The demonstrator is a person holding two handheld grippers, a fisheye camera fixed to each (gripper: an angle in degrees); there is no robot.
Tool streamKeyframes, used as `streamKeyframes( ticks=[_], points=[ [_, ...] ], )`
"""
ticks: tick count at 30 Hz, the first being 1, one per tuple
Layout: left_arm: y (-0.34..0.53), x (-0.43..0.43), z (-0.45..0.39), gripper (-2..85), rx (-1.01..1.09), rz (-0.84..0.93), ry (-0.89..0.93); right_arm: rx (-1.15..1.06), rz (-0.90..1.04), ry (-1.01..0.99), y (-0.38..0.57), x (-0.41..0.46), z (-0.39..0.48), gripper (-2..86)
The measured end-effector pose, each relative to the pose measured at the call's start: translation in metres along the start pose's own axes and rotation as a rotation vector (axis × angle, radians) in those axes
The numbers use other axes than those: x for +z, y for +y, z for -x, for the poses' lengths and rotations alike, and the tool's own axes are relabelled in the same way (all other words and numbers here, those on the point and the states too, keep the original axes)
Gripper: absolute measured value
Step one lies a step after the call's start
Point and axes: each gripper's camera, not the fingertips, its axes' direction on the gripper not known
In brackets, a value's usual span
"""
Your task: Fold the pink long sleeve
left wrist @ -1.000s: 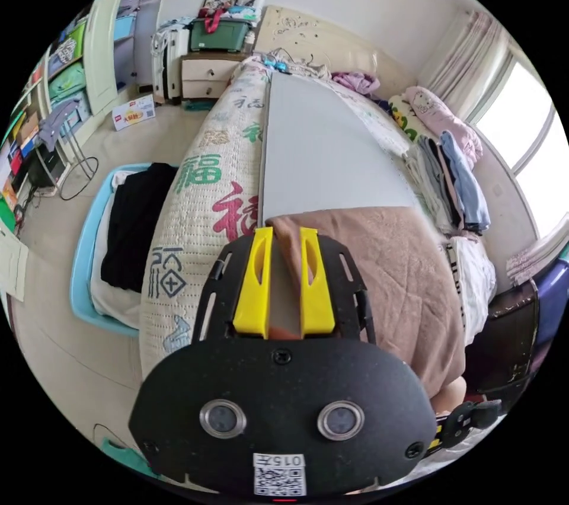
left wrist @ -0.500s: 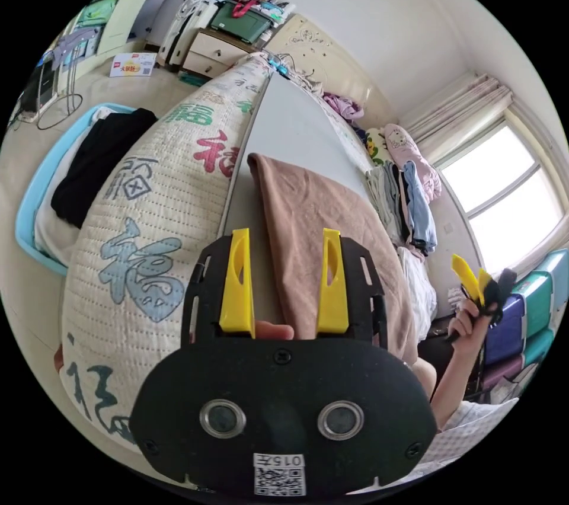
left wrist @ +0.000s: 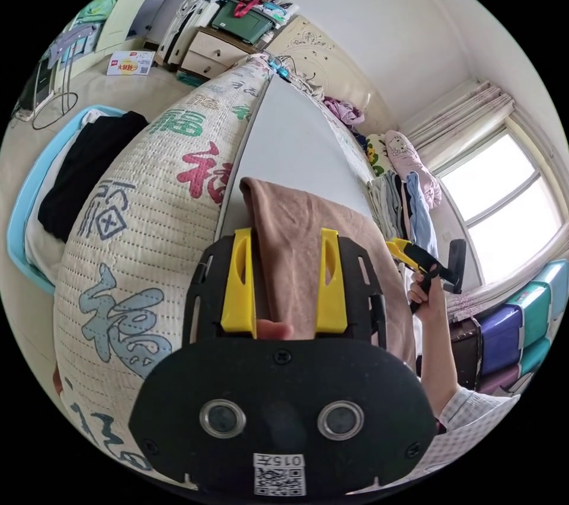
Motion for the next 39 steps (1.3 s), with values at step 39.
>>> streamKeyframes(
  ticks=[39],
  points=[
    [0.150, -0.179, -0.155, 4.3, 0.568, -0.352, 0.656, -0.337, -0.549, -0.303, 0.121, -0.435, 0.090, 8.3]
  ],
)
